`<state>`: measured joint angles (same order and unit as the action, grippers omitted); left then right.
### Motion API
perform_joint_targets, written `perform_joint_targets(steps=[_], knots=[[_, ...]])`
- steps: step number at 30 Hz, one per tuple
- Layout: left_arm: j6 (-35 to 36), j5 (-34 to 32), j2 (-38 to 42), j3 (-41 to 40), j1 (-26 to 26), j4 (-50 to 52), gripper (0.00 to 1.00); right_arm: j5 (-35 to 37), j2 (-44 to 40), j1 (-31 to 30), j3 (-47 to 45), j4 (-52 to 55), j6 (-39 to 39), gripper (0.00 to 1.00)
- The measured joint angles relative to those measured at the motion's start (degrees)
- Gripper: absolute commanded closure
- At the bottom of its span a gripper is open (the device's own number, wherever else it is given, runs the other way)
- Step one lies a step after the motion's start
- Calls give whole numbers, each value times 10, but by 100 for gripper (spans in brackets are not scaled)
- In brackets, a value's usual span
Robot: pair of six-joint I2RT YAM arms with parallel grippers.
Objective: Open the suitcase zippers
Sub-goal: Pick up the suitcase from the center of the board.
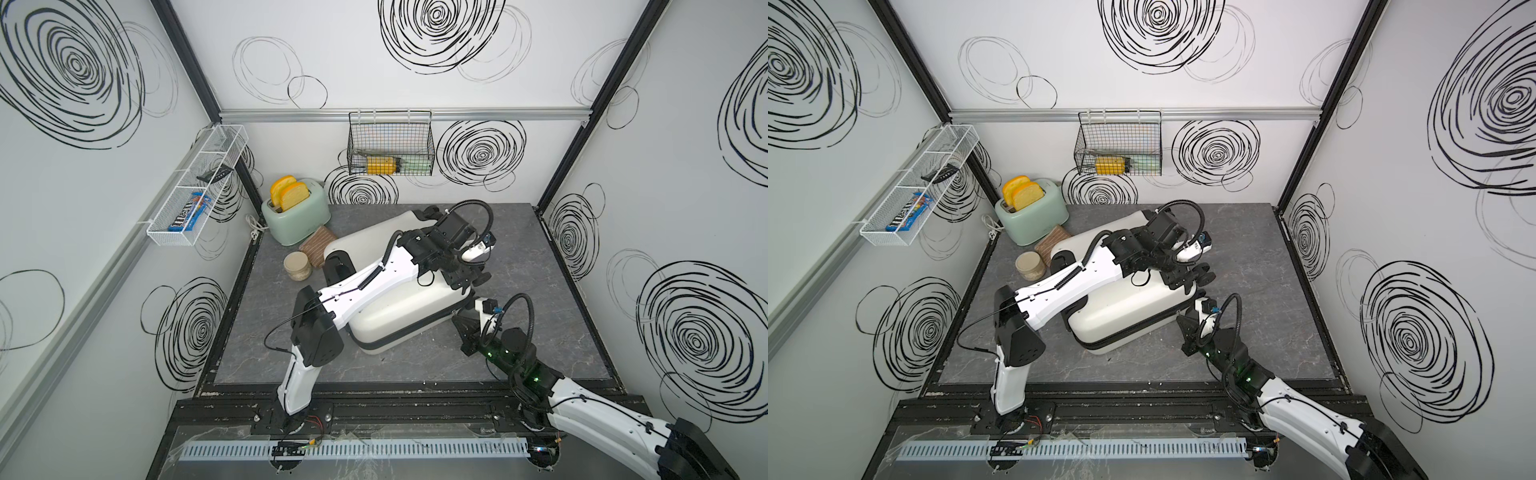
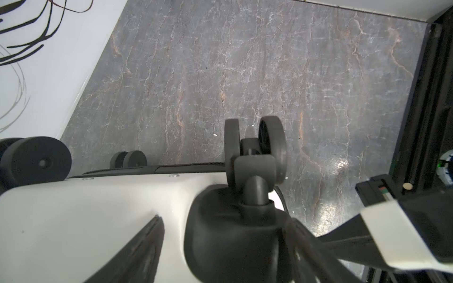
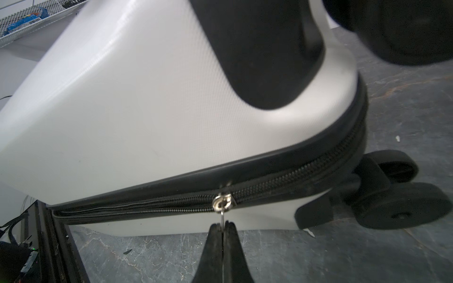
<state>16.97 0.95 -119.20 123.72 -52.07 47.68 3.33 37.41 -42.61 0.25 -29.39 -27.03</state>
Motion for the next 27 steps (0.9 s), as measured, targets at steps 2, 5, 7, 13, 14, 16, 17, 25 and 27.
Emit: perform_joint_targets(steps=[2,5,7,13,14,16,17,25,27], knots=[[-7,-13,-45,65,-3,15,17,3,-10,-2,0,7,-1,100],[-20,-12,-97,139,-9,32,16,13,-21,-3,0,17,-2,100],[-25,-12,-107,148,-14,34,16,17,-23,-3,0,18,-2,100],[-42,7,-117,148,-29,32,15,21,-21,-6,0,17,-4,100],[-45,10,-117,148,-30,34,15,21,-21,-6,0,17,-5,100],[-50,20,-118,148,-31,36,14,21,-20,-6,0,16,-7,100],[-51,25,-118,148,-31,36,14,21,-21,-6,0,16,-8,100],[-55,7,-120,143,-37,34,17,22,-22,-6,0,17,-11,100],[-56,-12,-125,145,-42,33,18,22,-23,-6,0,17,-11,100]])
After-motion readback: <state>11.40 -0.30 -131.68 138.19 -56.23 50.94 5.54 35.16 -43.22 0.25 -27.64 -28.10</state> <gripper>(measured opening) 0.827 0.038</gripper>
